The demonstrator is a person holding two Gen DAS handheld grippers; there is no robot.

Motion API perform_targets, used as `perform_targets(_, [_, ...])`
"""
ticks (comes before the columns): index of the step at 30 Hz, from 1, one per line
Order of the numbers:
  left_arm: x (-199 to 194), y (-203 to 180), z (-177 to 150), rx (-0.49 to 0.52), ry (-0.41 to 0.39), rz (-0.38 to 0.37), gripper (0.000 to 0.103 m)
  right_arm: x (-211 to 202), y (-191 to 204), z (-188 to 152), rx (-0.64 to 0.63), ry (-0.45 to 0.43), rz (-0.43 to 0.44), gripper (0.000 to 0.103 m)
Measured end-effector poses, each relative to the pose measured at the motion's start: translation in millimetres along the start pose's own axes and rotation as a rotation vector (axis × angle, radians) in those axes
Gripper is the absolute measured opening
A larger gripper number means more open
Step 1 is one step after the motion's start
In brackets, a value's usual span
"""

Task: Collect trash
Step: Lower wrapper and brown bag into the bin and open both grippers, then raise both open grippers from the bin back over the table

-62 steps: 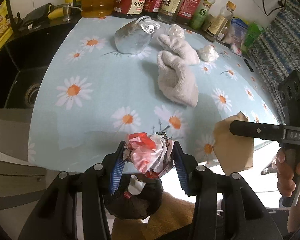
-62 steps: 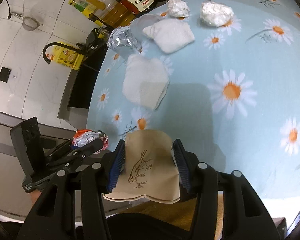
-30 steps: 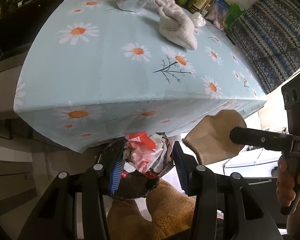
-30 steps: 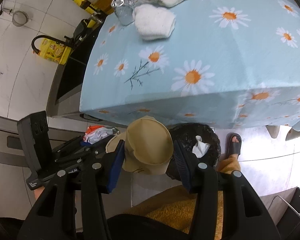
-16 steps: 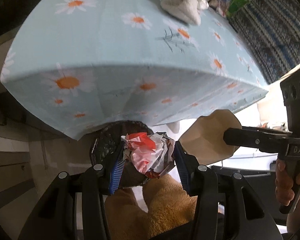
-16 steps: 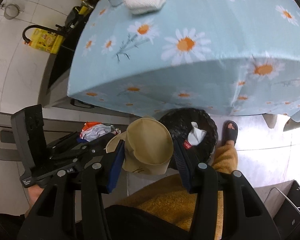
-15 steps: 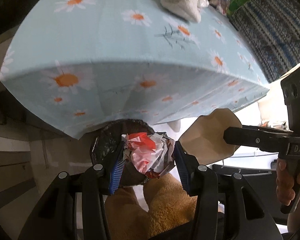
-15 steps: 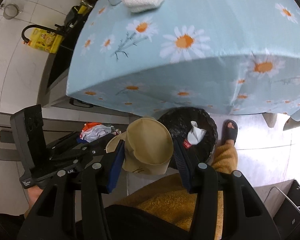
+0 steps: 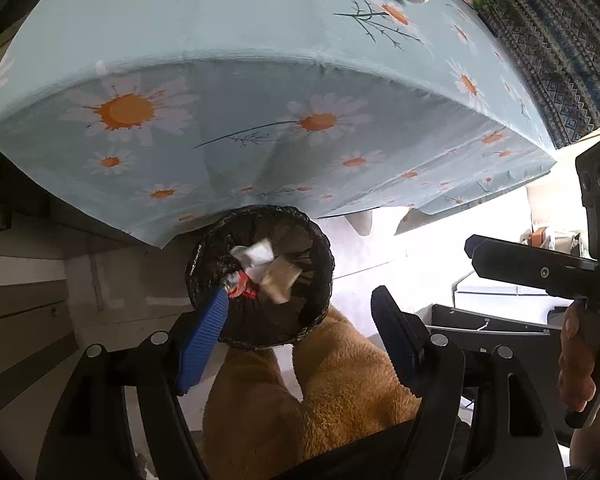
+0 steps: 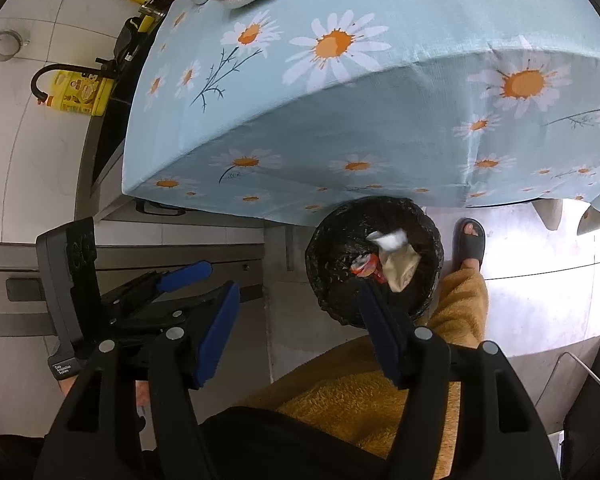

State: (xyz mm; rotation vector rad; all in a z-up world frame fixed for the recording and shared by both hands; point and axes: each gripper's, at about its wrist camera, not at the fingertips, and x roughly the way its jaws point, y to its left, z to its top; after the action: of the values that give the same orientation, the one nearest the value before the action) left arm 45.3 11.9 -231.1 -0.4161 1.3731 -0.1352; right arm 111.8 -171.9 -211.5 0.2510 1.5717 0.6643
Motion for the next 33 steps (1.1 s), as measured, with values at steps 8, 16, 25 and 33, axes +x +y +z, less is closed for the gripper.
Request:
perform_targets(8, [-9.7,-4.9,0.9,0.015,-0.018,-0.005,0.072,-3.9,7.5,4.2,-0.026,0.003,-0.014,0.066])
perform_targets(16, [-39.0,-7.5,4.3,0.016,-0.091,-0.003,0.072,-25.4,20.7,8.0,-0.052,-0.059,-0.014,0.066])
perform_targets(25, [-67.2,-15.6,9.4,0.029,-0.173,-0.002,0.072,-52.3,36.2,14.3,-0.088,-0.122,-0.02,0.066])
perform_targets(33, [-89.3,-32.9,18.4,0.068,-0.221,-0.015,0.072,-73.6,38.2,18.3,-0.099,-0.178,-0.016,0.066])
